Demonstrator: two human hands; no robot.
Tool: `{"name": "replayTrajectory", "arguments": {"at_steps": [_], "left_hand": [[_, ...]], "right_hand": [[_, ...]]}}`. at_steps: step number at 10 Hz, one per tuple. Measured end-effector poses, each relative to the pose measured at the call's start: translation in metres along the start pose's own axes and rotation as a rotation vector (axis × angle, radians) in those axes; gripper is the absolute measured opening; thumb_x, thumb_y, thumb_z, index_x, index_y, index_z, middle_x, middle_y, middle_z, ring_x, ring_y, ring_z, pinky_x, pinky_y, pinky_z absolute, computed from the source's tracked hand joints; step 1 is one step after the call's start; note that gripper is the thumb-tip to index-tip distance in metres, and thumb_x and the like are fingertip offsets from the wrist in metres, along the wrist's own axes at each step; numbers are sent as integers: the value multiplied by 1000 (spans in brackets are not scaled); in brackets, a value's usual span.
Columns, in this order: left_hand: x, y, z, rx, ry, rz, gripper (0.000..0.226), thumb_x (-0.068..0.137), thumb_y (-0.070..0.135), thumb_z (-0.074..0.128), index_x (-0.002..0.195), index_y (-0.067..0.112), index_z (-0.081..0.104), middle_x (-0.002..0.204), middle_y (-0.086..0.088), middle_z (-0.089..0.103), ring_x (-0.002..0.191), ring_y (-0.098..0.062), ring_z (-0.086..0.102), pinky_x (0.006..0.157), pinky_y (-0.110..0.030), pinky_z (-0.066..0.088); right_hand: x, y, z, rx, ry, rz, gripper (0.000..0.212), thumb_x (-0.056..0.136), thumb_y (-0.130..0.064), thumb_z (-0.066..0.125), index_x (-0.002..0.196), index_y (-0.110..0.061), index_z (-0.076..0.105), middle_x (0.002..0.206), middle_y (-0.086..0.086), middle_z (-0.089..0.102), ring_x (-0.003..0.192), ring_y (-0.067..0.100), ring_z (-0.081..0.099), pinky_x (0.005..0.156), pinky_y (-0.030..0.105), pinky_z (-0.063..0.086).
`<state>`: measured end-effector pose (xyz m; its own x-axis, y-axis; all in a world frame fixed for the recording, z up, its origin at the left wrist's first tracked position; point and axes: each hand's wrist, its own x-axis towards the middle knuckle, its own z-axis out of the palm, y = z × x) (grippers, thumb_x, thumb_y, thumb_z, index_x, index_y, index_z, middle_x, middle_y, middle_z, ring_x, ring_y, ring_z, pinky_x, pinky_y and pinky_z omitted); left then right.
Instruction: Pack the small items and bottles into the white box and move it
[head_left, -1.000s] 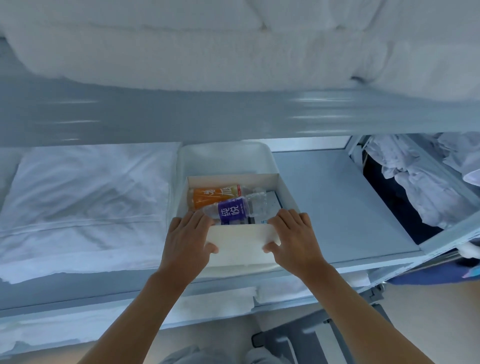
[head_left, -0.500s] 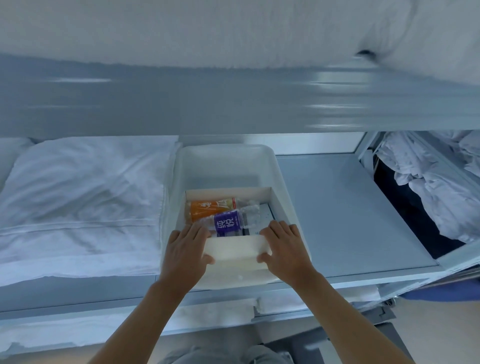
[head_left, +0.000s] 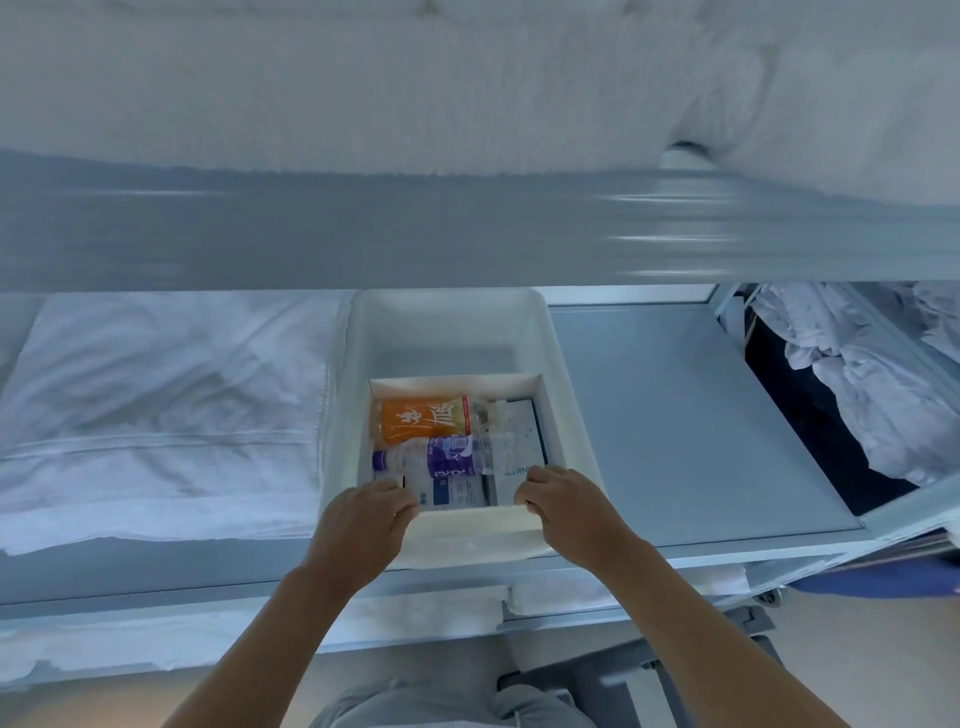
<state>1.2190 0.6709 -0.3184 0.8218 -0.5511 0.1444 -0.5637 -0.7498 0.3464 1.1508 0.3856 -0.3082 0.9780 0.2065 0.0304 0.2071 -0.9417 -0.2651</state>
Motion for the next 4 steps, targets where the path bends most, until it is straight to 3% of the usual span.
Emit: {"name": "replayTrajectory", "arguments": {"at_steps": [1,2,4], "left_hand": [[-5,8,-4,-20,-42,-24,19,96,45,63,102,28,70,101,15,71,85,-8,67,89,-20,53],[-13,12,-8,-66,-34,-54,20,97,43,62,108,29,70,108,17,70,91,-7,65,93,-22,55],[-27,18,-18,-40,-1,-62,24,97,31,65,120,25,69,118,11,71,106,-10,66,102,-29,49]], "right_hand": [[-4,-3,-2,8,-13,19,31,89,7,64,103,-19,75,93,-7,65,79,8,49,72,18,37],[-11,-1,0,49,39,34,26,94,1,62,107,-19,73,99,-7,66,88,10,54,77,22,47],[-26,-8,0,49,37,44,32,98,-16,63,130,-22,63,129,-7,58,120,14,53,104,30,47]]}}
